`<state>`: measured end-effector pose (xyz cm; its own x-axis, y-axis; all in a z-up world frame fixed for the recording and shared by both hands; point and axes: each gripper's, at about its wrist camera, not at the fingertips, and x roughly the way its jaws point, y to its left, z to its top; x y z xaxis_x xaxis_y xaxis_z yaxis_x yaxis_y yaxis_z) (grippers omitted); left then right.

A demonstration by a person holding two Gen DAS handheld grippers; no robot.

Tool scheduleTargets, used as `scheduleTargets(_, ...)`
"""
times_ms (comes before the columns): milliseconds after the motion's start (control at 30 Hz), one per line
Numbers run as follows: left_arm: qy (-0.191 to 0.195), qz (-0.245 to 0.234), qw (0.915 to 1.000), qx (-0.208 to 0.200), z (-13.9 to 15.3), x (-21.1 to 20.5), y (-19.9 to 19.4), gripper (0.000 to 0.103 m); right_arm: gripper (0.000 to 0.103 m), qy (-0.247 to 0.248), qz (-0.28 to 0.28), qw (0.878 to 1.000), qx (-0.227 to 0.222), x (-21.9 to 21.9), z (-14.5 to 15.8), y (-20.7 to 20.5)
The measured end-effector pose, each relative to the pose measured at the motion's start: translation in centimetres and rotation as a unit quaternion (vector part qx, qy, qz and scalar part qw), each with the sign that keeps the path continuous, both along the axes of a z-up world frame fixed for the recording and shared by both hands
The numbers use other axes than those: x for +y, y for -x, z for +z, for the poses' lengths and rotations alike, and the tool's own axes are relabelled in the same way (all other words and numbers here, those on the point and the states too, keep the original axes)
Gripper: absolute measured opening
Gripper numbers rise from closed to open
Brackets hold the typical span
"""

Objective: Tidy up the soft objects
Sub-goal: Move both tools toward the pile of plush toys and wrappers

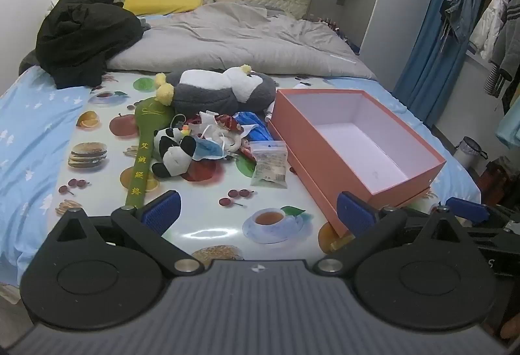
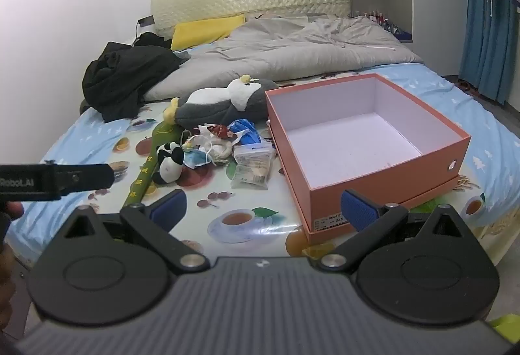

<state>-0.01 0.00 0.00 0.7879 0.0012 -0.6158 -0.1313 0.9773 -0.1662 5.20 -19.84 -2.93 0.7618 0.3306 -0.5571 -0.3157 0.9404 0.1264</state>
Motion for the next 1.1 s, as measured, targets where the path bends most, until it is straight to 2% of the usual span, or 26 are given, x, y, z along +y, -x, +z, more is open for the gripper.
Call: scheduleTargets(1100,-0.004,-0.002,1.0,0.002,-0.8,0.0,0.0,0.103,0.103,0.008,0.008,1.0,0.016,0.8,-1.1,-0.2)
